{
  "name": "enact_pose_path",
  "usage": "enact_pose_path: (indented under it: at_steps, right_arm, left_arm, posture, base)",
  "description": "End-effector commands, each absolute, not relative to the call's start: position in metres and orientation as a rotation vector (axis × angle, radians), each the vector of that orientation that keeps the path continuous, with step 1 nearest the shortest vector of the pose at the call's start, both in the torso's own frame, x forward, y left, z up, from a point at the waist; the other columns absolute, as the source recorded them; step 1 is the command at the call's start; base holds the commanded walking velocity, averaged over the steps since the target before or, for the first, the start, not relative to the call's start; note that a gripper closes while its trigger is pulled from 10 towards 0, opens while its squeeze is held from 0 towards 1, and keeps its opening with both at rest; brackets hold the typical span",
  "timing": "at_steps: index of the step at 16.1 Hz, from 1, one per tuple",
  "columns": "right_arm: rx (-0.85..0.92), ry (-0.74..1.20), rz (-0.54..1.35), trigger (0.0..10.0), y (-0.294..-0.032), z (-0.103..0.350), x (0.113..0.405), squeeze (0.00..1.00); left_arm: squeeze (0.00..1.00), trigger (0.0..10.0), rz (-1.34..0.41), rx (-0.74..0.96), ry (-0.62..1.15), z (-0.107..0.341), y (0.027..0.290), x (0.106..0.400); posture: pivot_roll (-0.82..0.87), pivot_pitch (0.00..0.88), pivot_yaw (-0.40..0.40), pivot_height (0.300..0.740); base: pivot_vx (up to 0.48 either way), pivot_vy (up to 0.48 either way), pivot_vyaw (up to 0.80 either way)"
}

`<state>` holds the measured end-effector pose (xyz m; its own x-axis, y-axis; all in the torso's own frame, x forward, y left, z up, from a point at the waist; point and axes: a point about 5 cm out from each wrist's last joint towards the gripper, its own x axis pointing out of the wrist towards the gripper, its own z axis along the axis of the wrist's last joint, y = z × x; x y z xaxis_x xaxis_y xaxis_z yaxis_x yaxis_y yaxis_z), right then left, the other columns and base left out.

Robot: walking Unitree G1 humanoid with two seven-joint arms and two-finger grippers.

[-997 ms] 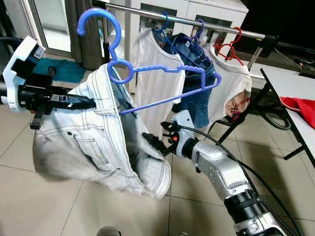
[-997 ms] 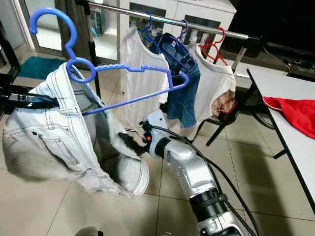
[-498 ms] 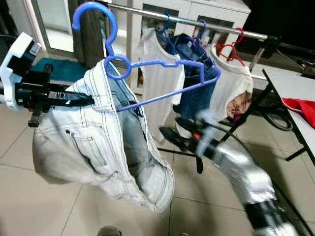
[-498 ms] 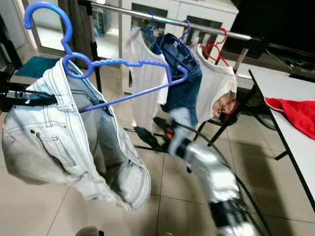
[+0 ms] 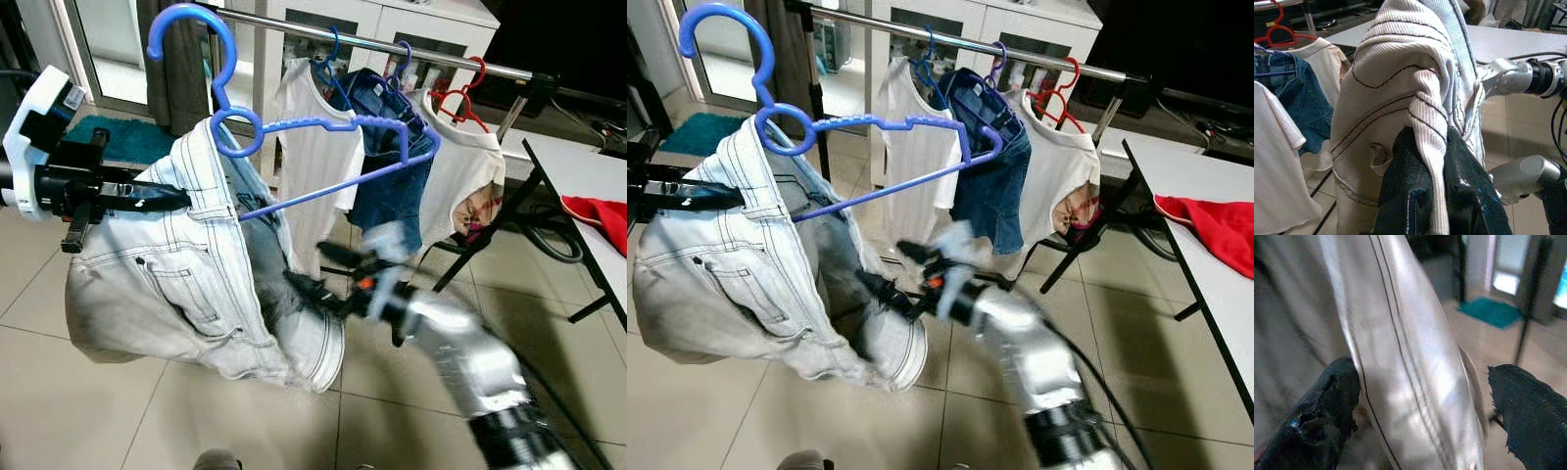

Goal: Hang hanger

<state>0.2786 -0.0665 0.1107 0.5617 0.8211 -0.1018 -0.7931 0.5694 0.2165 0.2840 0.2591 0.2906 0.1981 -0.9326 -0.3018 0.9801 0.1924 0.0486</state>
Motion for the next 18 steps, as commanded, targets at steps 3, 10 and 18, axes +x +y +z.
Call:
enact_pose_path:
  at_steps: [3,10,18]
  right_arm:
    - [0.003,0.248,0.834,10.0,-0.070,0.096,0.289,0.00]
    - [0.032,0.244,0.700,0.0,-0.089,0.086,0.302,0.00]
    - [0.093,0.244,0.785,0.0,-0.086,0.081,0.296,0.00]
  left_arm:
    - [0.00,0.0,-1.375,0.297,0.149,0.309,0.254,0.281]
    - [0.00,0.0,-1.365,0.292,0.152,0.308,0.255,0.279]
    - [0.00,0.0,-1.360,0.289,0.143,0.307,0.256,0.280]
  posture:
    - [0.08,0.000,-0.098,0.740]
    - [0.08,0.000,-0.104,0.740]
    - [0.08,0.000,-0.103,0.740]
  base:
    - [0.000,0.000,0.00]
    - [0.000,0.000,0.00]
    - [0.000,0.000,0.00]
